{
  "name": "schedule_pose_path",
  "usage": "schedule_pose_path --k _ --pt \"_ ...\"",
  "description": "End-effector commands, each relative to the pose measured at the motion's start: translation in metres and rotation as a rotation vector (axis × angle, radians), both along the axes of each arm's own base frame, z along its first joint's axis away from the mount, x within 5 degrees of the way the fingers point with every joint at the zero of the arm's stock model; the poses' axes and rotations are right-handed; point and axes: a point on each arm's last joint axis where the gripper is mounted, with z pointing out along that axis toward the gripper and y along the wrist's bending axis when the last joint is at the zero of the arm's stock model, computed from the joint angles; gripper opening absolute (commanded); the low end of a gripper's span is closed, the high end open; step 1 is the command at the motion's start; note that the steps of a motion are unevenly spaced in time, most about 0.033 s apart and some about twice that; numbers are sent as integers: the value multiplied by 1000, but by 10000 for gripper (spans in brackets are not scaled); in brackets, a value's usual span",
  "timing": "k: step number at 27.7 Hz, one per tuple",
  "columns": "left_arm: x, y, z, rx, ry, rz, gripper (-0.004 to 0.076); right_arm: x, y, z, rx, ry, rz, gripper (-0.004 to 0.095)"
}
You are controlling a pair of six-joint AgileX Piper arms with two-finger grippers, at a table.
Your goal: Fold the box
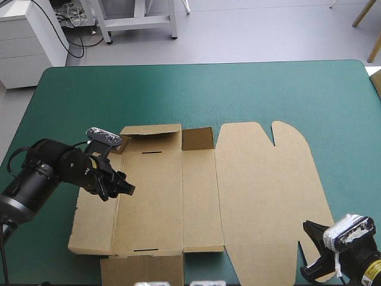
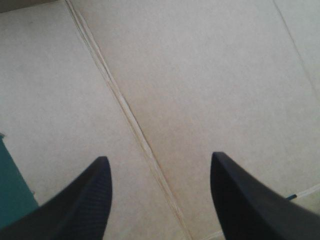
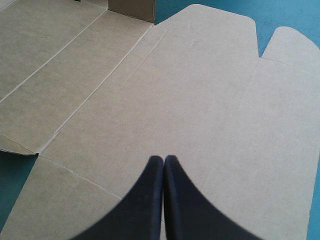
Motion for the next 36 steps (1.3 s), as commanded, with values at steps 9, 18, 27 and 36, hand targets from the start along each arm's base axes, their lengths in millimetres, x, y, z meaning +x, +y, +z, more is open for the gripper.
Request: schedule_pose_path --k 9,18,27,36 --pt "16 76 21 -179 14 159 421 2 1 12 20 -69 -3 -20" --pt "17 118 5 -207 47 322 421 2 1 12 20 -69 -3 -20" --pt "-1 112 -57 -221 241 264 421 2 1 12 22 -68 -4 -20" --pt "-16 103 -94 -297 312 288 421 2 1 12 20 -69 -3 -20"
